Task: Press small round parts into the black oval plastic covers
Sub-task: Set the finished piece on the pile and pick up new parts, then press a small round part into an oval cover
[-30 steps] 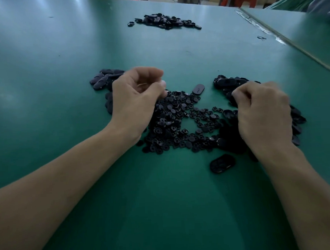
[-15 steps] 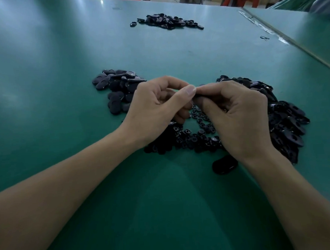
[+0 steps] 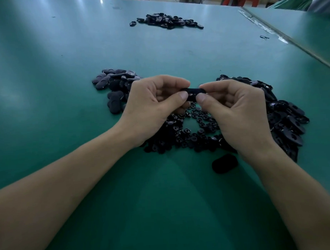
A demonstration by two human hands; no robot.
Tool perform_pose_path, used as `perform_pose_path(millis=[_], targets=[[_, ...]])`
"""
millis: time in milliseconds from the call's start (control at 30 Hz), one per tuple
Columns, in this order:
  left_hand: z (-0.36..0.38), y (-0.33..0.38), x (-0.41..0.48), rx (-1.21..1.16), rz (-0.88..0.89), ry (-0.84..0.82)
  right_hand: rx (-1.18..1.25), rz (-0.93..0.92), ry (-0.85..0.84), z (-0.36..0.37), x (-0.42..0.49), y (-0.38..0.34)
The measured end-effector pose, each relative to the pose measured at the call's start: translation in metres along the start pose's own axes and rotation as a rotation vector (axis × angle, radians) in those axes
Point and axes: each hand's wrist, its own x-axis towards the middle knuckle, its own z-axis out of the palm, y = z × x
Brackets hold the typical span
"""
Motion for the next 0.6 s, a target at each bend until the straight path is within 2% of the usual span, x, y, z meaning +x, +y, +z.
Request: perform_pose_path(millis=[133, 367, 433, 500, 600], targets=[[-0.0008, 0.0006, -0.0001, 0.017, 0.008, -0.002, 0.053, 0.009, -0.007, 0.0004, 0.0014, -0.0005], [0.0031, 0.0040, -0.0037, 0.181, 0.079, -0.018, 0.056, -0.104, -0.050, 0.0037, -0.0026, -0.0053], [0.0028, 0.0033, -0.0023, 0.171, 0.074, 0.002, -0.065, -0.122, -0.017, 0.0034, -0.0031, -0.0048], [0.0020, 0.0025, -0.0014, 0.161, 0.070, 0.023, -0.309, -0.161, -0.001, 0.0010, -0.0032, -0.0022], [0.0014, 0.0007, -0.0007, 0.144, 0.089, 0.062, -0.649, -0.158, -0.073, -0.0017, -0.0046, 0.0021]])
